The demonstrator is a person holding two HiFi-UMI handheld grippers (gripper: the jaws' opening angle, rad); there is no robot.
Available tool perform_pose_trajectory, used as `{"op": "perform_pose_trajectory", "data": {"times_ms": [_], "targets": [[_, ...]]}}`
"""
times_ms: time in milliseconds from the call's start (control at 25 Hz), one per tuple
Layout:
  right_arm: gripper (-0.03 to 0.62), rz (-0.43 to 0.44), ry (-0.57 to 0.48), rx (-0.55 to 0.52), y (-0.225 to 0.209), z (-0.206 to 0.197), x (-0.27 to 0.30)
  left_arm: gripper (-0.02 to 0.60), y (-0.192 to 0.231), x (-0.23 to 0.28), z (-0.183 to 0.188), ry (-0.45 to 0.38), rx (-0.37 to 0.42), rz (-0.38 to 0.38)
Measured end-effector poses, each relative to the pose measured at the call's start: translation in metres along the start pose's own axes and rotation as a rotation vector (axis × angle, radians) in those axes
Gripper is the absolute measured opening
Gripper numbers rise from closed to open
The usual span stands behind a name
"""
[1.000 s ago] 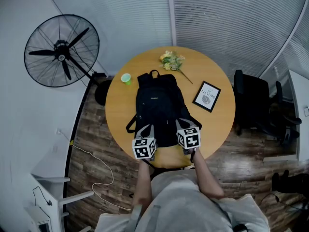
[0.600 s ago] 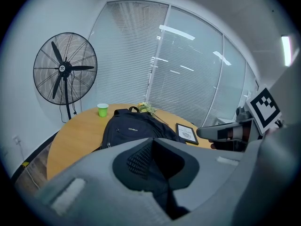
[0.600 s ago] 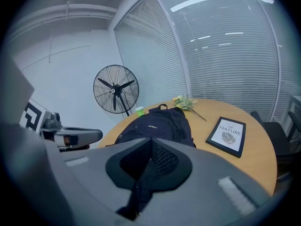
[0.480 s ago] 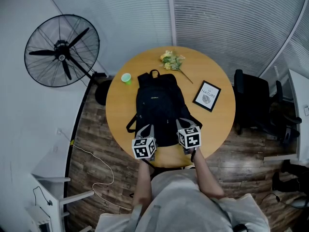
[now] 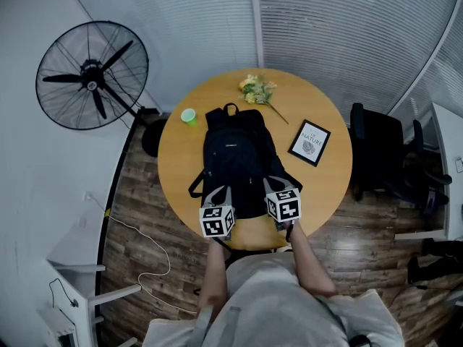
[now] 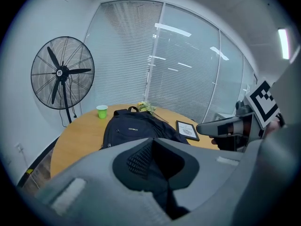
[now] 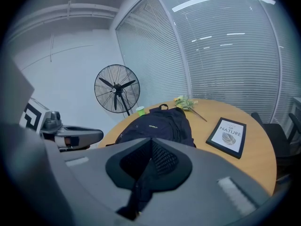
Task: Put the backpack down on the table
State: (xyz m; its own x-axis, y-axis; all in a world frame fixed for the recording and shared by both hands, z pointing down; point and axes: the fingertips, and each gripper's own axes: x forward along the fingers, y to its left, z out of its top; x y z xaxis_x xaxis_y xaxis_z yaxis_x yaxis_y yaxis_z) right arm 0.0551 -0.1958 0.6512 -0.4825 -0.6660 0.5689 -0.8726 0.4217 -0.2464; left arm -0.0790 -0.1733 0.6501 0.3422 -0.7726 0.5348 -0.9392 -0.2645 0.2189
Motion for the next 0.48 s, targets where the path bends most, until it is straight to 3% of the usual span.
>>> {"op": "perform_pose_trajectory", "data": {"times_ms": [480], "targets": [[0.001,0.004,0.0,0.003,-0.0012,-0.0017,-0.0012,0.005,-0.0052,0.003,0.0008,0.005,0.027,-0.006]]}}
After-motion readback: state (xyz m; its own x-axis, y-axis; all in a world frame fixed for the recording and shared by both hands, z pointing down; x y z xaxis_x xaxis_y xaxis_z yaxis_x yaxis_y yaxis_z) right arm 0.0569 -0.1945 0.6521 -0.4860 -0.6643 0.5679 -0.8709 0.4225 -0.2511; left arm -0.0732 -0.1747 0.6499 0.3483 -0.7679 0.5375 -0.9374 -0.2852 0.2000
